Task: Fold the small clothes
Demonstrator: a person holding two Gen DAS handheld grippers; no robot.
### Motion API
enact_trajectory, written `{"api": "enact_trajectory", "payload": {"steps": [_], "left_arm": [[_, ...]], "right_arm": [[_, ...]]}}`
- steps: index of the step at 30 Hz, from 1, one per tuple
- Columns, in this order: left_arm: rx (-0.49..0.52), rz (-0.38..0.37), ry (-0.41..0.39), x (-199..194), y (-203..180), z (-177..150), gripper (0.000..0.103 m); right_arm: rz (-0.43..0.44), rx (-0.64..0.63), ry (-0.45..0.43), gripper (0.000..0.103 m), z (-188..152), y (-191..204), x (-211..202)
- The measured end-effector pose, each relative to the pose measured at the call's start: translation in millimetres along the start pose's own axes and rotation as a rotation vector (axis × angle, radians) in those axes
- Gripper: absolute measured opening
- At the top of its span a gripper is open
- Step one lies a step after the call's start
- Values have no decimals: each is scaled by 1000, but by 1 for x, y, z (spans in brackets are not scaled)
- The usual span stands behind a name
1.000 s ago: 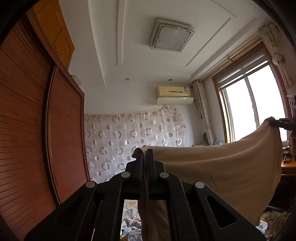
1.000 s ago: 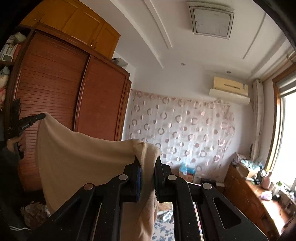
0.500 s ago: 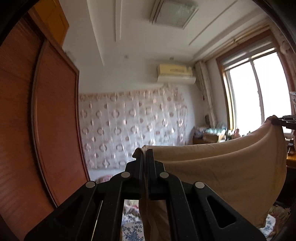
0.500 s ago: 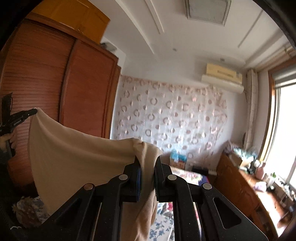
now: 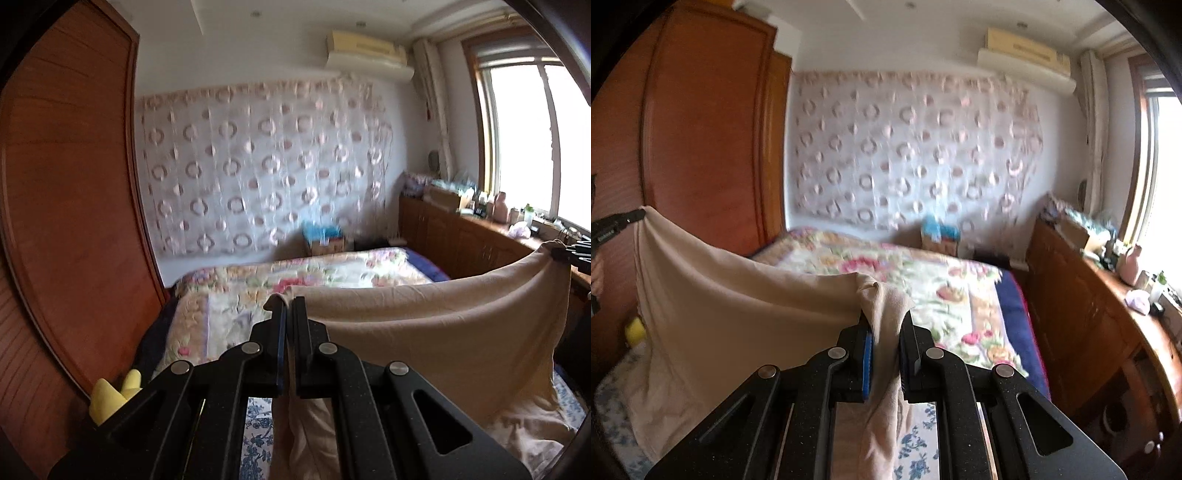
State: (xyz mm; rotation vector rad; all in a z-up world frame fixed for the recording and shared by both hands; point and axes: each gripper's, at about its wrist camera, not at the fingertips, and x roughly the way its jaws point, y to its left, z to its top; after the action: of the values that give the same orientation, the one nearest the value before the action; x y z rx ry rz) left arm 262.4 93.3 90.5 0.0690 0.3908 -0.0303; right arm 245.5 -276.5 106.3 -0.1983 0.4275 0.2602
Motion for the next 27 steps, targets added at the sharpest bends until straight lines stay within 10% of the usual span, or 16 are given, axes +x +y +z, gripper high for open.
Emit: {"api": "enact_trajectory", "payload": {"steps": [9, 19, 23, 27], "left_arm": [[4, 6, 116, 75, 2, -26, 4], [8, 0, 209, 105, 6, -58, 6], [15, -35, 258, 109, 5, -75, 37], [22, -84, 327, 104, 0, -98, 42]], "right_arm": [[-17, 19, 135, 11, 52, -5, 86], [-18, 39, 225, 11, 35, -3, 115], [-32, 41, 274, 21, 30, -3, 117], [-24, 56, 277, 42, 32, -6, 102]]}}
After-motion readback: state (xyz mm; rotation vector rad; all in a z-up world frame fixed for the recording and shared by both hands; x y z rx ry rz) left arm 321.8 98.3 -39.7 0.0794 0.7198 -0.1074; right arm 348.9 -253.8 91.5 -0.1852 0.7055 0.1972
